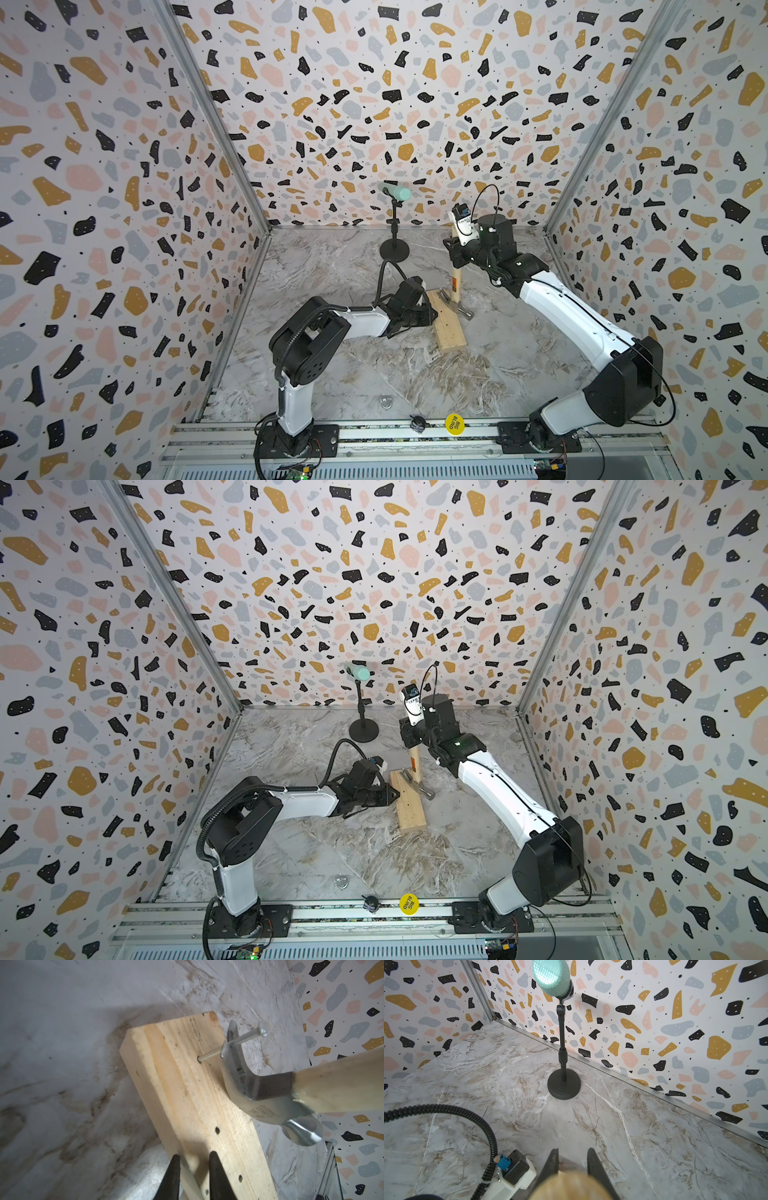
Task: Use a claw hammer to pull out a nail
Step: Remove the nail from the mounting plate.
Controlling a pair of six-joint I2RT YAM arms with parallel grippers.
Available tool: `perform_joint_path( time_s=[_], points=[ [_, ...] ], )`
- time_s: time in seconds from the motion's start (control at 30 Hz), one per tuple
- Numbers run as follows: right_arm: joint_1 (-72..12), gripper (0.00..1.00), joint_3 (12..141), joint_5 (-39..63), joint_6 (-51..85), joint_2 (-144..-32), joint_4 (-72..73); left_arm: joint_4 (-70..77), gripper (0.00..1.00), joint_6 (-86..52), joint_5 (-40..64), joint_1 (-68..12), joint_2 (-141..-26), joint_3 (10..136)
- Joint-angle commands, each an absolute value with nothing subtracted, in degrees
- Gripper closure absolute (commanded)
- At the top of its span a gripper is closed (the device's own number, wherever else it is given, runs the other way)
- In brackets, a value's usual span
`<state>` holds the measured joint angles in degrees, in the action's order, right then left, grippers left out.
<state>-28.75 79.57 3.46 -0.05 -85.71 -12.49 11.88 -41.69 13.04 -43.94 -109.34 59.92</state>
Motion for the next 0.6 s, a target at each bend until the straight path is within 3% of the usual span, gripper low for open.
perform_joint_path(
  time_s=[0.0,0.57],
  points=[
    [-28.35,1.00,83.62,4.05,0.00,-84.59,-7.81,10.19,0.79,-41.76,12.65,-44.28,-110.73,58.79],
    [-27.03,1.00,82.14,5.06,0.40,-84.73,-3.71,10.02,0.80,-41.91,12.48,-44.29,-110.66,58.53]
  ],
)
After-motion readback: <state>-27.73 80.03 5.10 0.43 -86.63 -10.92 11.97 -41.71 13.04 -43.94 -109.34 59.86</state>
